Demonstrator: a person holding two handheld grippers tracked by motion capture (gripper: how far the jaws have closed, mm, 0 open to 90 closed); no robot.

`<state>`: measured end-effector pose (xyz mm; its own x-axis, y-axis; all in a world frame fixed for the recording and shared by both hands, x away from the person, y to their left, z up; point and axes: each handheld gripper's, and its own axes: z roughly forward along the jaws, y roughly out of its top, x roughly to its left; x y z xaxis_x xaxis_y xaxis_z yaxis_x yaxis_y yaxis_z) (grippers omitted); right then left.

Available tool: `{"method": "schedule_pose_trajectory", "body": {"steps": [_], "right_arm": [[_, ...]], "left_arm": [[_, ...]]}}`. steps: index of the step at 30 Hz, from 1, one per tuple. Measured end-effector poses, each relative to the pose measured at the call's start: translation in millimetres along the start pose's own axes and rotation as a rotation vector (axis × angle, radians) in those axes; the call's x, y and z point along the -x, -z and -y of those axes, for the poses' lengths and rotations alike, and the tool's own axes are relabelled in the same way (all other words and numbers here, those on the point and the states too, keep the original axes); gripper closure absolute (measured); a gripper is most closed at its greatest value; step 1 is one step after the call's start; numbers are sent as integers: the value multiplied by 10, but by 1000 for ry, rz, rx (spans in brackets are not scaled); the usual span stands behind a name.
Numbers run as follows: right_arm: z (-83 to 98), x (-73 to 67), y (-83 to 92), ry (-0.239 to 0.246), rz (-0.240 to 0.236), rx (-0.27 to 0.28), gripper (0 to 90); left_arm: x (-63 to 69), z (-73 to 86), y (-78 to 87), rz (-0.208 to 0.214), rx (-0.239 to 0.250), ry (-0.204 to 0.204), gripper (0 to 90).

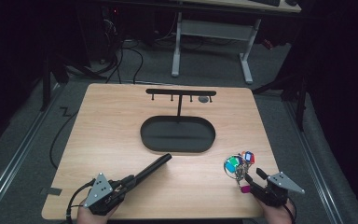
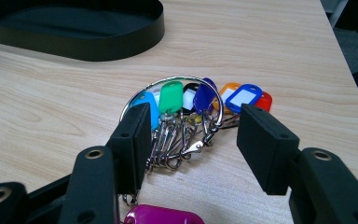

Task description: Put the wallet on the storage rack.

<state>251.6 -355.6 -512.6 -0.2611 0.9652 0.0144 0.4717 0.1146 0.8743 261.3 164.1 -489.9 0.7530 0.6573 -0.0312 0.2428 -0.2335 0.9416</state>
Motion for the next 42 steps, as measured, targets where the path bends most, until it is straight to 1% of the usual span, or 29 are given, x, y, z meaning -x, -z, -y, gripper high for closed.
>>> {"method": "schedule_pose_trajectory", "body": {"steps": [6,11,16,21,22,23,29,33,39,42], "right_arm": [[0,-5,-3,1,-1,-1,453],[2,-10,-11,1,-3,-4,452],[3,-10,-17,4,-3,-5,453],[4,-11,-19,3,-2,-7,453],[4,-11,-20,5,-3,-7,452],[4,-9,-22,8,-3,-6,452],[3,-4,-17,-3,0,-6,453],[5,2,-17,-2,1,-5,452],[3,-2,-19,-2,1,-7,452],[6,-1,-18,-5,2,-8,452]], "left_arm": [[-71,10,6,0,12,28,810],[-173,22,13,-4,26,63,802],[-241,41,13,-8,39,71,793],[-277,53,13,-20,43,75,781],[-273,54,16,-37,47,65,781],[-270,51,18,-45,46,55,783],[-296,52,25,-45,49,66,770],[-299,55,18,-36,43,70,728],[-290,60,-3,-30,27,64,683],[-278,62,-16,-29,14,52,656]]}}
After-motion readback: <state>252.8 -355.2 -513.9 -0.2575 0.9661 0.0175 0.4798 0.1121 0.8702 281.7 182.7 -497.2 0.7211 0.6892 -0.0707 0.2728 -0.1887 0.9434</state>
